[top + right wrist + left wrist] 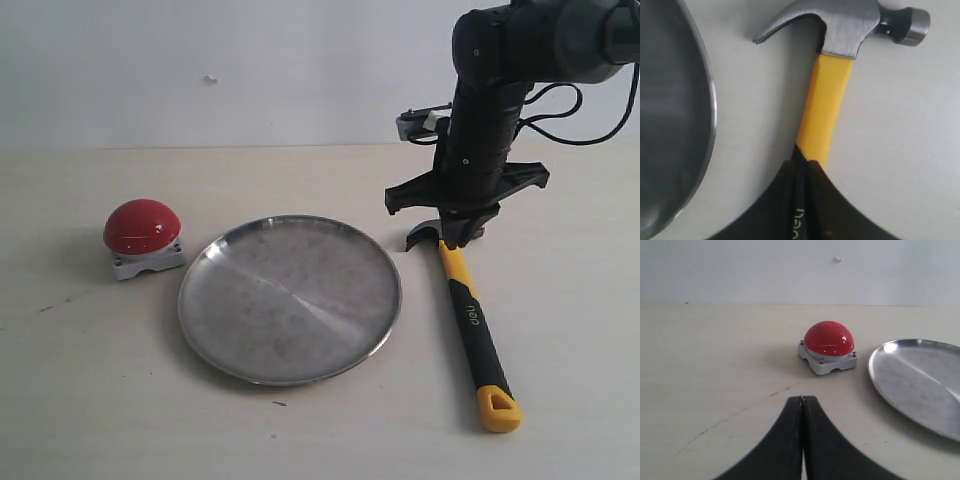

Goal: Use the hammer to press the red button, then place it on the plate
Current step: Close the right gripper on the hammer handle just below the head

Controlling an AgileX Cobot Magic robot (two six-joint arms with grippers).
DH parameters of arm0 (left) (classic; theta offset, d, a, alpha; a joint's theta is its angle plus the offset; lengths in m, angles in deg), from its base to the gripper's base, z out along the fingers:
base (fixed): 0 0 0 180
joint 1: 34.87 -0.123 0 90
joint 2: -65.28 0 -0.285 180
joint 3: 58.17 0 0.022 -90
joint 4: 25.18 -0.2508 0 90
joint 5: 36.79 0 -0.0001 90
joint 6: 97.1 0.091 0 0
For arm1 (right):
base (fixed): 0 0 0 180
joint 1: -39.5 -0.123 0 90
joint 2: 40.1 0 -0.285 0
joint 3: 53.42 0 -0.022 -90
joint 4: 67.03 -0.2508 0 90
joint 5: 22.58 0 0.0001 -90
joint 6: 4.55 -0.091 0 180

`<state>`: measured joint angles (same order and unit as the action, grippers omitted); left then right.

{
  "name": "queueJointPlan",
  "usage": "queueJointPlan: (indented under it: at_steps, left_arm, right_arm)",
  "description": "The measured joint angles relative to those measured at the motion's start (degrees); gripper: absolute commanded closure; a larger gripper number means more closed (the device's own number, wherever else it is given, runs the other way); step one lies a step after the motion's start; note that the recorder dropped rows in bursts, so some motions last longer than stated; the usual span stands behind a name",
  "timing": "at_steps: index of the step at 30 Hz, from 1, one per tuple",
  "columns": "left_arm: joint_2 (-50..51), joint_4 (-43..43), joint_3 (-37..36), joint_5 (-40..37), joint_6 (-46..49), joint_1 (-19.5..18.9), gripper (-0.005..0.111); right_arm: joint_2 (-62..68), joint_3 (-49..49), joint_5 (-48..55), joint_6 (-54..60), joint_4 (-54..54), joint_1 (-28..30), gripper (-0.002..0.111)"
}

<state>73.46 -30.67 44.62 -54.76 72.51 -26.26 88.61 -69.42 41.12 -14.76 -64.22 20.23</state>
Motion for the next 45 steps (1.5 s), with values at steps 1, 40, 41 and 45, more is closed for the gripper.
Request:
queueJointPlan:
  at_steps: [1, 40, 41, 45]
  left_arm:
    - [0.0, 0.0, 0.0, 0.0, 0.0, 0.0, 0.107]
    - [0.0, 0.0, 0.0, 0.0, 0.0, 0.0, 0.107]
    - [0.0, 0.0, 0.0, 0.0, 0.0, 0.0, 0.107]
    - [0.0, 0.0, 0.0, 0.0, 0.0, 0.0, 0.107]
  right_arm:
    - [0.3, -0.2, -0.1, 0.0, 0.0, 0.0, 0.082]
    - [9.2, -0.6, -7.9, -6.4, 4.6, 0.0, 0.047]
    - [9.2, -0.6, -7.9, -6.4, 4.6, 0.0, 0.047]
    - [9.2, -0.6, -7.9, -6.4, 4.6, 0.0, 0.047]
